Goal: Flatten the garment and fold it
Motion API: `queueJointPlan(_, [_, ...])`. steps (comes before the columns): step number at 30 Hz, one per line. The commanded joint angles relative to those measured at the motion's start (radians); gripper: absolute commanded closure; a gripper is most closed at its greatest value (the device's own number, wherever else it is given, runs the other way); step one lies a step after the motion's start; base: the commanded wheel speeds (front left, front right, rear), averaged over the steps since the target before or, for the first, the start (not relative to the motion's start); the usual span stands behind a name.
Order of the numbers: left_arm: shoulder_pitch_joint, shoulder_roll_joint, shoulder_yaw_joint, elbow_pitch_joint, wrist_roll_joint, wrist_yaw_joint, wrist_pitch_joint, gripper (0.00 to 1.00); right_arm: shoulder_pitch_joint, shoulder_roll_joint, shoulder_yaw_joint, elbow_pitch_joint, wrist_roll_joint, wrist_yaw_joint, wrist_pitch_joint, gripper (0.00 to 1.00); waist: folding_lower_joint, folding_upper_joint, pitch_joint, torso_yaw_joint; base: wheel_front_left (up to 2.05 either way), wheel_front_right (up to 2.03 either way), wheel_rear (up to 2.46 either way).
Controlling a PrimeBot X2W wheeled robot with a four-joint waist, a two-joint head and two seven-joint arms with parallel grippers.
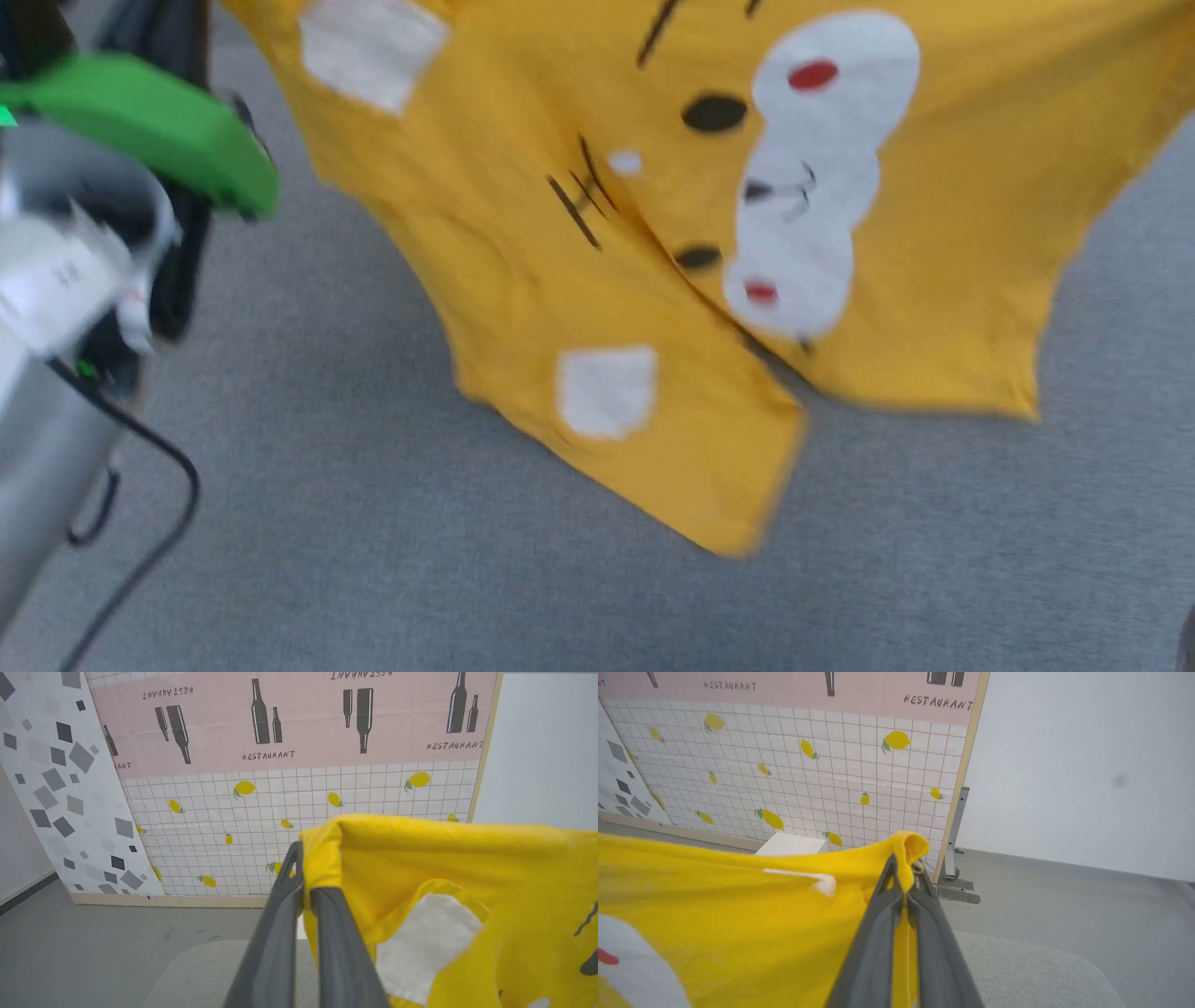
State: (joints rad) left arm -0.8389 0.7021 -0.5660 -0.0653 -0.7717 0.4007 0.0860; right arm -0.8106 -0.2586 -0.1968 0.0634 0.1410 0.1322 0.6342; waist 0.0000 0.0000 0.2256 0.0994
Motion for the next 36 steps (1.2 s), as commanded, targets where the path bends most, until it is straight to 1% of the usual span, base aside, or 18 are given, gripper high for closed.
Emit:
queueJointPlan(1, [-0.048,0.007,0.001,0.025,0.018,-0.006,0.008,1.0,-0.027,0.007,0.003,0.015,-0.01,-0.002,-0.017,1.0,0.0,0.0,-0.085,-0.045,0.0,0.0,0.0])
queueJointPlan(6, [-0.18,0.017,-0.019,0.109,0.066,-0.038,0.049,1.0,-0.094,0.017,0.04,0.064,-0.025,-0.002,-0.043,1.0,0.0,0.0,-0.129,-0.066,0.0,0.0,0.0])
queueJointPlan(10, [-0.264,0.028,-0.034,0.145,0.093,-0.058,0.097,1.0,-0.141,0.025,0.071,0.094,-0.025,-0.002,-0.041,1.0,0.0,0.0,-0.147,-0.08,0.0,0.0,0.0])
queueJointPlan(14, [-0.337,0.034,-0.037,0.143,0.096,-0.07,0.156,1.0,-0.185,0.034,0.094,0.105,-0.008,-0.002,-0.012,1.0,0.0,0.0,-0.145,-0.093,0.0,0.0,0.0])
queueJointPlan(17, [-0.382,0.036,-0.036,0.131,0.083,-0.076,0.213,1.0,-0.22,0.024,0.109,0.105,0.002,-0.002,0.02,1.0,0.0,0.0,-0.126,-0.099,0.0,0.0,0.0])
queueJointPlan(22, [-0.452,0.041,-0.034,0.125,0.078,-0.069,0.294,1.0,-0.285,0.009,0.134,0.123,0.01,-0.002,0.069,1.0,0.0,0.0,-0.055,-0.115,0.0,0.0,0.0])
queueJointPlan(24, [-0.484,0.042,-0.032,0.142,0.085,-0.066,0.309,1.0,-0.315,0.011,0.141,0.134,-0.001,-0.002,0.075,1.0,0.0,0.0,-0.012,-0.123,0.0,0.0,0.0])
queueJointPlan(26, [-0.528,0.042,-0.04,0.166,0.105,-0.079,0.315,1.0,-0.35,0.014,0.154,0.149,-0.016,-0.002,0.071,1.0,0.0,0.0,0.038,-0.131,0.0,0.0,0.0])
queueJointPlan(28, [-0.578,0.033,-0.047,0.189,0.131,-0.081,0.314,1.0,-0.395,0.023,0.156,0.169,-0.037,-0.002,0.062,1.0,0.0,0.0,0.093,-0.139,0.0,0.0,0.0])
queueJointPlan(32, [-0.692,0.006,-0.048,0.251,0.186,-0.084,0.28,1.0,-0.505,0.041,0.171,0.217,-0.088,-0.002,0.023,1.0,0.0,0.0,0.202,-0.152,0.0,0.0,0.0])
queueJointPlan(36, [-0.796,-0.037,-0.043,0.321,0.237,-0.074,0.205,1.0,-0.615,0.056,0.179,0.282,-0.146,-0.002,-0.049,1.0,0.0,0.0,0.28,-0.155,0.0,0.0,0.0])
